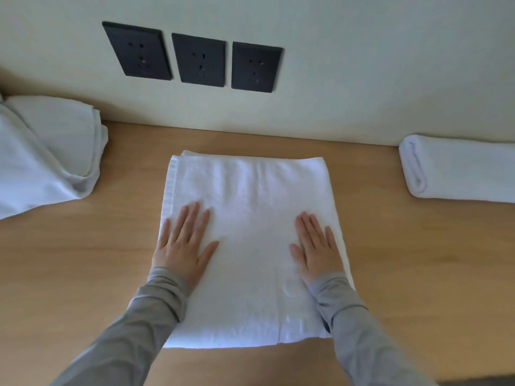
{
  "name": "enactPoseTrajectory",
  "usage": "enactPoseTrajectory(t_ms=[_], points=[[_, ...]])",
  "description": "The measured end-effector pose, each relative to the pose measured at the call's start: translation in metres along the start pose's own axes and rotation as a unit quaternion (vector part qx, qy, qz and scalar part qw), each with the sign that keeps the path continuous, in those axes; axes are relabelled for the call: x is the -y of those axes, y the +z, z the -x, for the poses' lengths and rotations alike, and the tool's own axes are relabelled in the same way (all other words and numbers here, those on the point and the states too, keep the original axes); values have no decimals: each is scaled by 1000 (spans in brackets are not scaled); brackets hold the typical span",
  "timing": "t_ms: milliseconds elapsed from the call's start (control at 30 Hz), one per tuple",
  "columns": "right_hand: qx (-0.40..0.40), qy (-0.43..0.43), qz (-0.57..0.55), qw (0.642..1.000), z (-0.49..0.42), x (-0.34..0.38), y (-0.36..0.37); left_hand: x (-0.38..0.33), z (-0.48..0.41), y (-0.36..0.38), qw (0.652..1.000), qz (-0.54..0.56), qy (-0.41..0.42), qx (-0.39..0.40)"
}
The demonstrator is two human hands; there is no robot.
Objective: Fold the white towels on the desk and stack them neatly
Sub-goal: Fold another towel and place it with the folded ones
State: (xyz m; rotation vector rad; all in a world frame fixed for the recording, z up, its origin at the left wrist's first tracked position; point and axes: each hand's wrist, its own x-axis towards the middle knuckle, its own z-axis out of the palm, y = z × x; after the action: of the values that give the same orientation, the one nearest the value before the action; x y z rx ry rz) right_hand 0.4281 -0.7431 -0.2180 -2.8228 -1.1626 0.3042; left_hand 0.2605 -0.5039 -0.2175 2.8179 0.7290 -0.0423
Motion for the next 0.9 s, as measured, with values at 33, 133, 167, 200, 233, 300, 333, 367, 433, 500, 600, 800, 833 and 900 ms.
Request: enactPoseTrajectory(t_ms=[33,133,167,200,233,300,333,367,433,500,600,800,833,900], points=[[4,32,-17,999,4,-15,-1,5,0,-1,1000,6,-5,7],[32,81,-39,995,12,-41,-7,8,-3,-3,1000,4,-12,21],[45,84,-27,995,16,-44,-10,6,-2,-6,999,1,-12,29],[54,72,-12,996,22,-45,-14,4,-1,-10,999,-4,-5,41],[60,41,-1,997,29,-44,-19,3,3,-15,998,-3,11,55],[92,-56,3,994,48,-40,-29,3,20,-25,992,10,94,79],[114,-106,8,988,58,-38,-32,4,33,-27,984,5,154,88],[125,-149,21,981,69,-36,-34,7,48,-29,973,-7,210,99],[130,-209,65,967,84,-36,-38,18,73,-30,951,-24,280,128],[143,-232,115,955,91,-41,-42,32,85,-34,943,-33,293,153],[158,-229,141,950,92,-51,-45,44,83,-41,936,-63,299,175],[110,-227,91,963,96,-54,-42,44,77,-47,935,-83,290,186],[113,-224,70,966,97,-55,-43,43,78,-47,938,-80,284,180],[131,-206,2,970,99,-59,-41,42,81,-46,948,-65,267,160]])
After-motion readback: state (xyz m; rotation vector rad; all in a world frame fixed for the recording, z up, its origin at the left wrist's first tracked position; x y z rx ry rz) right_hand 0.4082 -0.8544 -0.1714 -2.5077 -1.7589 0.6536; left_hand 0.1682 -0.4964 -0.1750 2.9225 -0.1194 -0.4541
